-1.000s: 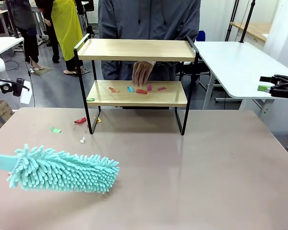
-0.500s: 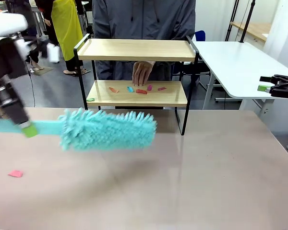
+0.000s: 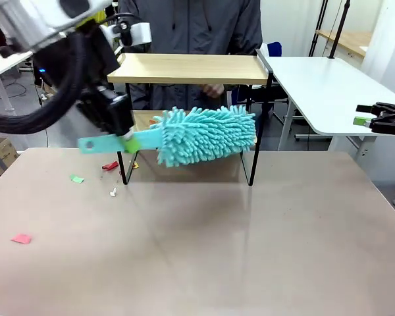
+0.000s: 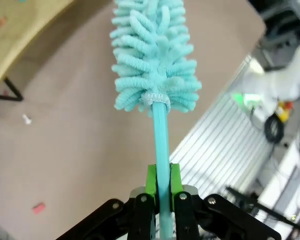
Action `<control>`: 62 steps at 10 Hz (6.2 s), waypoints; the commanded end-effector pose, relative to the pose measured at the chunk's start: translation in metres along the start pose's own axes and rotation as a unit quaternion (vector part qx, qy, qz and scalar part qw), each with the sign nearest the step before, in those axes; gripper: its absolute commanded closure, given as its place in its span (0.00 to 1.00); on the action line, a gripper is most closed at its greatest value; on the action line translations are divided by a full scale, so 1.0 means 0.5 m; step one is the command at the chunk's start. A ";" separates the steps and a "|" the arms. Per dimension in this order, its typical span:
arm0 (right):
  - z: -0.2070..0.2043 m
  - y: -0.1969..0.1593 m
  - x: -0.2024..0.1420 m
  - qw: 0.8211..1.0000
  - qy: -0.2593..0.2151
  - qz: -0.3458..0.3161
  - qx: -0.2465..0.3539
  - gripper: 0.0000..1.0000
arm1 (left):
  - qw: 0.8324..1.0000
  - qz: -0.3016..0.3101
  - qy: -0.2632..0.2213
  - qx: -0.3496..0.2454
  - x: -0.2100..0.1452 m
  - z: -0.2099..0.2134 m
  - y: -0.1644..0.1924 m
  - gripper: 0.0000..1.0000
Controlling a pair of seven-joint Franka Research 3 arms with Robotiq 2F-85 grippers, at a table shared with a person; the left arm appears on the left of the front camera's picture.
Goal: Clean the shelf.
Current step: Clean the specific section of the Shelf indicated by the human with the Duster, then hand the Duster back to the human.
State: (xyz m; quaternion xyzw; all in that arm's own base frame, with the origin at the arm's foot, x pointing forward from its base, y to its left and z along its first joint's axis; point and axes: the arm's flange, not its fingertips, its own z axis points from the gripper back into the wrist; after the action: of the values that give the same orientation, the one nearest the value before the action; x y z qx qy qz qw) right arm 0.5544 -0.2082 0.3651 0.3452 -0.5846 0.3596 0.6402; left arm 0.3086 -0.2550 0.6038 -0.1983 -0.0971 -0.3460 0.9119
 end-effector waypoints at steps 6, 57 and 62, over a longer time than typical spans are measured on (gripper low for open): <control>-0.004 0.001 0.012 1.000 0.002 -0.006 -0.005 0.00 | 0.983 0.084 -0.110 0.123 0.194 -0.134 -0.074 0.87; -0.004 0.001 0.012 1.000 0.002 -0.006 -0.005 0.00 | 0.960 -0.177 0.218 -0.004 -0.243 0.108 0.075 0.87; -0.004 0.001 0.012 1.000 0.002 -0.006 -0.005 0.00 | 0.960 -0.177 0.218 -0.004 -0.243 0.108 0.075 0.87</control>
State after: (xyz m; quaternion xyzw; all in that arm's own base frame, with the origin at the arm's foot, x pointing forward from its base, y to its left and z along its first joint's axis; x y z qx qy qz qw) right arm 0.5544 -0.2081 0.3652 0.3452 -0.5846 0.3595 0.6402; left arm 0.2440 -0.1348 0.5990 -0.0907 0.0749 -0.5448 0.8303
